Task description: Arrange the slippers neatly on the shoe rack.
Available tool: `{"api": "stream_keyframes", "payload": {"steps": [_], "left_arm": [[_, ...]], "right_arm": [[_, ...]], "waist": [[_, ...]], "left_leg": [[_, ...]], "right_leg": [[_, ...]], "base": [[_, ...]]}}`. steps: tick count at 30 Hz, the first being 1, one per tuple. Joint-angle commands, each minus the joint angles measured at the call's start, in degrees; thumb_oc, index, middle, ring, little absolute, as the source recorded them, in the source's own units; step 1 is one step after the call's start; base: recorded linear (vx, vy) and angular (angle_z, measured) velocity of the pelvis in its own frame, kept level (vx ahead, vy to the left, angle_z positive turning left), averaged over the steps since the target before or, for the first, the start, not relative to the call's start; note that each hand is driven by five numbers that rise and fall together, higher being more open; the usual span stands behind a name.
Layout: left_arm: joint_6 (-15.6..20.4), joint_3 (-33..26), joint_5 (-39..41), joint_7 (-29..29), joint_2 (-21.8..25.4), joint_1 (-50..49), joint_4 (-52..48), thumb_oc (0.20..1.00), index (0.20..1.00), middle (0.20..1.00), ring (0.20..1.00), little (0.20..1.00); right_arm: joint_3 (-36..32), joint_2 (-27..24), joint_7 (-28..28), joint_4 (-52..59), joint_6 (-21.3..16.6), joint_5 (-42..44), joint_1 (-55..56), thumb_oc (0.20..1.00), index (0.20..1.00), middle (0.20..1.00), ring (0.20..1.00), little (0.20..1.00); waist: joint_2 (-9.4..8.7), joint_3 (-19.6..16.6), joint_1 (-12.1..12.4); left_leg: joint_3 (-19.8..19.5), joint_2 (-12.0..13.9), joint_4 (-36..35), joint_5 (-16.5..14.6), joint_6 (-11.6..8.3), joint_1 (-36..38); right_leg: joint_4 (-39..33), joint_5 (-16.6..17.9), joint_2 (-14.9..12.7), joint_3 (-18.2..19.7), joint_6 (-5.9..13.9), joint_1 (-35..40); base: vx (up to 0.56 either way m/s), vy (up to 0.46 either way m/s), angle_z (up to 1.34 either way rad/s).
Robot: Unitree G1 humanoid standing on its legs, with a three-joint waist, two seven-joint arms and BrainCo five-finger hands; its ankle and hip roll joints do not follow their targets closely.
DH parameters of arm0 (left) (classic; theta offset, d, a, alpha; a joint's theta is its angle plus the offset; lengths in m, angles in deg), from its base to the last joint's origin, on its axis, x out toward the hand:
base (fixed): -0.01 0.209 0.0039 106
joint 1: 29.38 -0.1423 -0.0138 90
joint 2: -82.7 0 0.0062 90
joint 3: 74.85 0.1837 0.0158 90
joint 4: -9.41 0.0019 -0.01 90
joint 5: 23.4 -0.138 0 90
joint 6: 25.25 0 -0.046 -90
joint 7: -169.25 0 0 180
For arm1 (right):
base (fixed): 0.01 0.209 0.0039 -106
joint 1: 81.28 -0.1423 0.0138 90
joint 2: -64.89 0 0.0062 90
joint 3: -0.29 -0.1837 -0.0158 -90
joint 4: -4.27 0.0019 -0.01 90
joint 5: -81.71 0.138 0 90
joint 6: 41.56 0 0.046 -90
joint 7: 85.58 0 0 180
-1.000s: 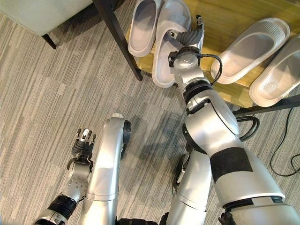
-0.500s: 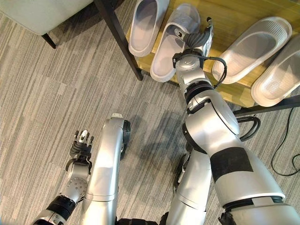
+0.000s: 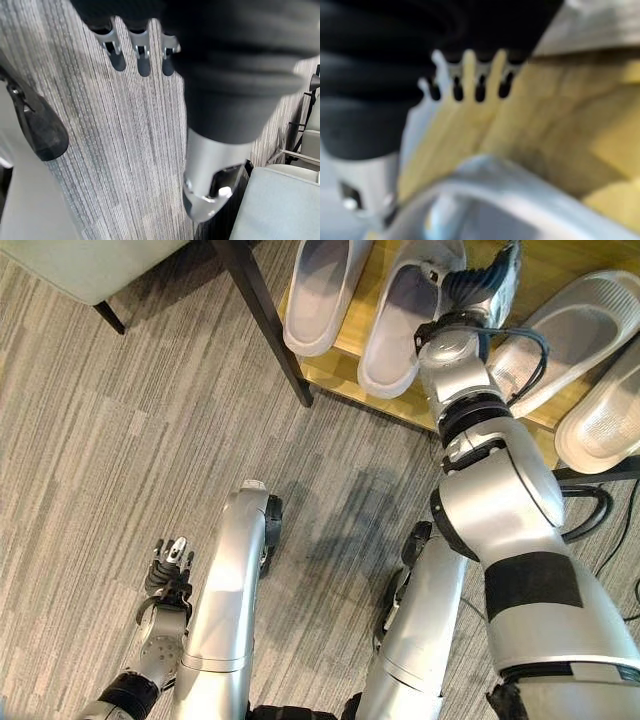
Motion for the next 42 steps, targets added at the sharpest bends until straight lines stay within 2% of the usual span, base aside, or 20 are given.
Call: {"api": "stream_keyframes", "payload": {"steps": [1, 8, 14, 17, 22, 25, 27, 29, 32, 35, 42], "left_arm": [[0.89, -0.72, -0.71, 1.8, 0.68, -3.99, -1.62, 1.0, 1.0, 1.0, 1.0, 1.0], [0.01, -0.57, -0.63, 2.4, 0.96, -3.49, 0.43, 1.0, 1.0, 1.0, 1.0, 1.0], [-0.74, -1.58, 0.13, 2.45, 0.94, -4.18, 1.03, 1.0, 1.0, 1.0, 1.0, 1.0], [-0.77, -2.28, 0.59, 2.44, 0.82, -4.49, 0.93, 1.0, 1.0, 1.0, 1.0, 1.0], [-0.75, -3.5, 0.62, 2.41, 0.2, -4.41, 0.19, 1.0, 1.0, 1.0, 1.0, 1.0], [-0.7, -4.48, -1.04, 1.61, -0.12, -4.02, -0.95, 1.0, 1.0, 1.0, 1.0, 1.0], [-0.81, -4.53, -1.72, 1.16, -0.16, -3.9, -1.04, 1.0, 1.0, 1.0, 1.0, 1.0], [-1.28, -4.66, -3.88, 0.17, -0.42, -3.36, -1.72, 1.0, 1.0, 1.0, 1.0, 1.0], [-1.67, -4.83, -5.74, -0.36, -0.33, -3.21, -2.05, 1.0, 1.0, 1.0, 1.0, 1.0], [-1.49, -4.65, -6.48, -0.62, 0.08, -2.99, -3.84, 1.0, 1.0, 1.0, 1.0, 1.0], [-1.26, -6.92, -5.78, -2.23, -1.35, -1.69, -1.64, 1.0, 1.0, 1.0, 1.0, 1.0]], "right_arm": [[4.23, -2.37, 0.59, 4.54, -4.33, -5.05, -2.57, 1.0, 1.0, 1.0, 1.0, 1.0], [4.06, -3.09, -2.86, 5.48, -5.19, -2.42, -1.74, 1.0, 1.0, 1.0, 1.0, 1.0], [3.94, -1.99, -3.14, 7.24, -6.22, -1.56, -0.73, 1.0, 1.0, 1.0, 1.0, 1.0], [3.55, -1.9, -2.71, 10.98, -6.26, -3.11, 0.33, 1.0, 1.0, 1.0, 1.0, 1.0], [1.14, -4.07, -0.9, 24.54, -5.74, -9.14, 5.53, 1.0, 1.0, 1.0, 1.0, 1.0], [-3.12, -5.42, 1.53, 34.01, -2.22, -18.45, 10.58, 1.0, 1.0, 1.0, 1.0, 1.0], [-3.89, -5.35, 1.84, 35.69, -1.14, -20.47, 11.45, 1.0, 1.0, 1.0, 1.0, 1.0], [-8.39, -4.08, 4.34, 42.15, 2.97, -29.2, 15.06, 1.0, 1.0, 1.0, 1.0, 1.0], [-11.26, -3.91, 5.86, 45.25, 4.61, -33.69, 17.58, 1.0, 1.0, 1.0, 1.0, 1.0], [-14.87, -0.89, 4.89, 47.62, 4.24, -31.34, 19.73, 1.0, 1.0, 1.0, 1.0, 1.0], [-12.56, 2.82, 0.99, 49.84, 3.24, -30.66, 22.76, 1.0, 1.0, 1.0, 1.0, 1.0]], "waist": [[0.77, 0.2, 2.05], [0.82, 0.2, 1.84], [0.3, 0.2, 1.58], [0.25, 0.2, 1.35], [-0.35, 0.2, -0.09], [-0.64, 0.2, -1.12], [-0.64, 0.2, -1.24], [-0.33, 0.2, -2.14], [-0.18, 0.2, -2.41], [-0.13, 0.2, -2.73], [-0.99, 0.2, -3.31]], "left_leg": [[-3.83, 2.99, 4.18, -11.13, 0.8, 4.83], [-3.96, 2.98, 5.08, -11.27, 0.54, 4.83], [-3.48, 3.12, 5.35, -11.42, 0.29, 4.83], [-3.54, 3.09, 5.85, -11.67, 0.21, 4.83], [-3.41, 3.09, 6.04, -11.85, 0.03, 4.83], [-3.37, 2.95, 6.01, -11.76, -0.03, 4.83], [-3.45, 2.9, 6.03, -11.69, -0.04, 4.83], [-3.71, 2.79, 6.14, -11.54, 0.21, 4.83], [-3.76, 2.76, 6.26, -11.43, 0.36, 4.83], [-3.83, 2.6, 6.45, -11.32, 0.14, 4.83], [-3.72, 2.35, 7.22, -11.28, -0.27, 4.83]], "right_leg": [[0.4, 9.31, 1.37, 5.71, -3.2, 1.52], [1.21, 9.03, 1.59, 6.17, -3.19, 1.52], [1.87, 9.15, 1.63, 6.74, -3.16, 1.54], [2.28, 9.01, 1.64, 7.14, -3.32, 1.53], [2.94, 8.79, 1.93, 7.91, -3.58, 1.54], [3.05, 8.81, 2.32, 8.29, -3.61, 1.53], [3.05, 8.81, 2.44, 8.36, -3.59, 1.53], [2.88, 8.79, 2.81, 8.45, -3.48, 1.51], [3.01, 8.75, 3.02, 8.46, -3.38, 1.5], [3.22, 8.94, 3.32, 8.53, -3.19, 1.5], [3.83, 9.7, 3.76, 9.14, -2.96, 1.51]], "base": [[0.0, 0.0, 0.0], [0.0, 0.0, 0.0], [0.0, 0.0, 0.0], [0.0, 0.0, 0.0], [0.0, 0.0, 0.0], [0.0, -0.021, -0.02], [0.0, -0.003, -0.02], [-0.01, -0.002, -0.07], [0.0, -0.002, -0.04], [-0.01, -0.004, -0.01], [0.0, -0.001, -0.02]]}}
